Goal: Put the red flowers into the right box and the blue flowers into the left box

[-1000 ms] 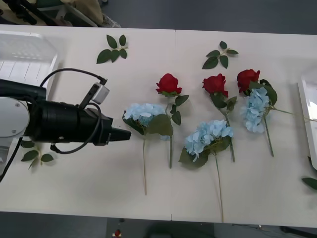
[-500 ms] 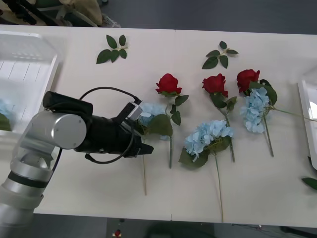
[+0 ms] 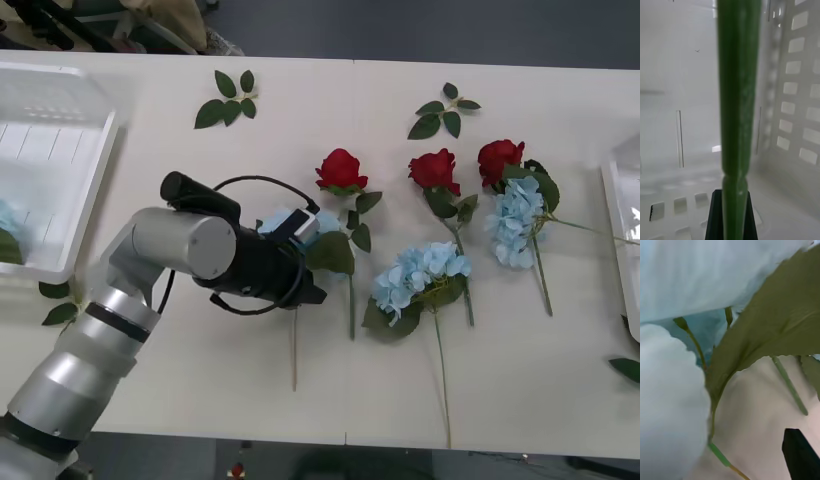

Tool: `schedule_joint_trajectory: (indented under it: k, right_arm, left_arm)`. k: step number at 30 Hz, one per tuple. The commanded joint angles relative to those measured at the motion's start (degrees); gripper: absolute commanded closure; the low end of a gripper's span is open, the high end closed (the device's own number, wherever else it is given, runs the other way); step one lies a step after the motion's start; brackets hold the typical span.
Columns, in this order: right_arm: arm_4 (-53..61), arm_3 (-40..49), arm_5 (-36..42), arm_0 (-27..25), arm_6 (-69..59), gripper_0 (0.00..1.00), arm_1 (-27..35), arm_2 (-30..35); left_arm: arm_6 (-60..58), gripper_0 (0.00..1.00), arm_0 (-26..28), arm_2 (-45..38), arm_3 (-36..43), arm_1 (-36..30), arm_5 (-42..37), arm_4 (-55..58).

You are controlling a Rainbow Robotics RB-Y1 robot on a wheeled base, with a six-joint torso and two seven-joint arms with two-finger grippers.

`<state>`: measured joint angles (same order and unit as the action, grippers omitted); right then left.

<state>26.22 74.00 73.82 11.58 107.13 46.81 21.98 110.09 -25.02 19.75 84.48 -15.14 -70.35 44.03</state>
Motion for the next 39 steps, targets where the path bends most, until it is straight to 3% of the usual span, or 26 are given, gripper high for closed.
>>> schedule_joint_trajectory:
  k: [1,2,3,5,8,21,27,34,39]
  right_arm:
    - [0.3,0.4,-1.1,1.1,-2.0,0.94,1.9,0.9]
    - [0.4,0.4,-1.3,1.2,-2.0,0.81,1.9,1.0]
    - [0.4,0.4,-1.5,1.2,-2.0,0.61,2.0,1.0]
    - [0.5,0.4,-2.4,1.2,-1.8,0.29,1.9,1.0]
    - [0.8,0.0,-2.8,1.2,-1.7,0.15,1.9,1.0]
    - [5.2,-0.8,-3.2,3.1,11.0,0.11,2.0,0.7]
    - [7.3,4.3,-2.2,3.4,21.4,0.11,1.9,-2.4]
    - [6.4,13.5,0.6,3.4,32.3,0.11,1.9,-7.5]
    - [7.8,18.3,2.8,3.3,37.8,0.11,1.9,-8.8]
  left_arm:
    - [-4.0,0.43,-2.7,0.9,-1.5,-0.2,1.0,-0.4]
    - [-4.0,0.55,-2.8,1.1,-1.8,-0.2,1.0,-0.6]
    - [-4.0,0.72,-3.0,1.0,-2.0,-0.3,0.9,-0.7]
    - [-4.0,0.94,-3.0,1.1,-2.5,-0.3,0.9,-0.7]
    - [-4.0,1.00,-3.1,1.1,-2.7,-0.5,0.9,-1.0]
    - [-4.0,1.00,-3.0,0.1,-2.4,-2.9,0.9,-0.2]
    - [-4.0,1.00,-3.2,-5.1,2.3,-6.3,-1.7,1.4]
    - [-8.3,1.00,-8.7,-12.2,15.4,-15.5,-16.8,4.9]
    - [-13.6,1.00,-12.9,-17.5,21.4,-27.1,-29.6,5.5]
